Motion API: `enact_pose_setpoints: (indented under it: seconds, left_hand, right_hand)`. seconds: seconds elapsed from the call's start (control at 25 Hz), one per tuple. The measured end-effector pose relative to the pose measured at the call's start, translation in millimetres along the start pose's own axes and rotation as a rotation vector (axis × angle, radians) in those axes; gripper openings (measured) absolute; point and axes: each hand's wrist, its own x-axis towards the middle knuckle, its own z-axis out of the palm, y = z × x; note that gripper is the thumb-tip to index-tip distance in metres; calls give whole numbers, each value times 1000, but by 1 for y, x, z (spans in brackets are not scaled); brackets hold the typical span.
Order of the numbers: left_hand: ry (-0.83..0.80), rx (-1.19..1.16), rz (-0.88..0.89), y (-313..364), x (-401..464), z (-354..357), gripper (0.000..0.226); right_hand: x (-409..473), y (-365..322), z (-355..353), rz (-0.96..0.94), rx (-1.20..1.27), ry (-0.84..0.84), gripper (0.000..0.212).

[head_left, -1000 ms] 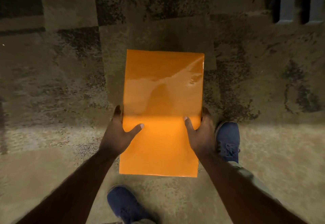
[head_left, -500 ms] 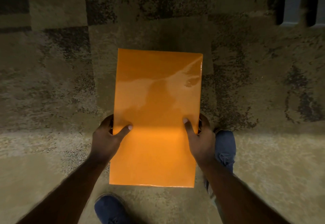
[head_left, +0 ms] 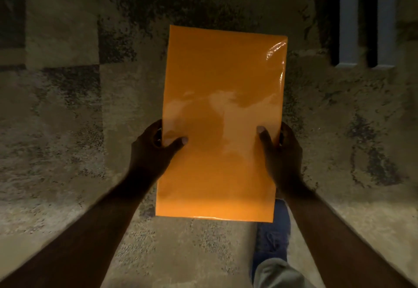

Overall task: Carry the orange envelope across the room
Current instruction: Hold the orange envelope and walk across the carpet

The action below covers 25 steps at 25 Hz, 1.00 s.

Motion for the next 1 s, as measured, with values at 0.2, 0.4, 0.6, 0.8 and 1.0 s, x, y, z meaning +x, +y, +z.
enact_pose_setpoints:
  seconds: [0.2,0.4,0.6,0.8,1.0]
  left_hand:
    - [13,-19,38,27,34,36,81]
    - [16,11,75,48,58,74,75]
    - [-6,53,99,56,79,95,75]
    - [-28,72,81,52,77,99,83]
    - [-168,65,10,38,66,93,96]
  right_hand:
    - [57,1,-21,-82,-52,62,49]
    - [100,7,-35,-113,-99,58,60]
    - [132,18,-38,-77,-95,-2,66]
    - [138,30,-36,-98,-95,-118,77]
    - [119,45,-43,-59,-59,-149,91]
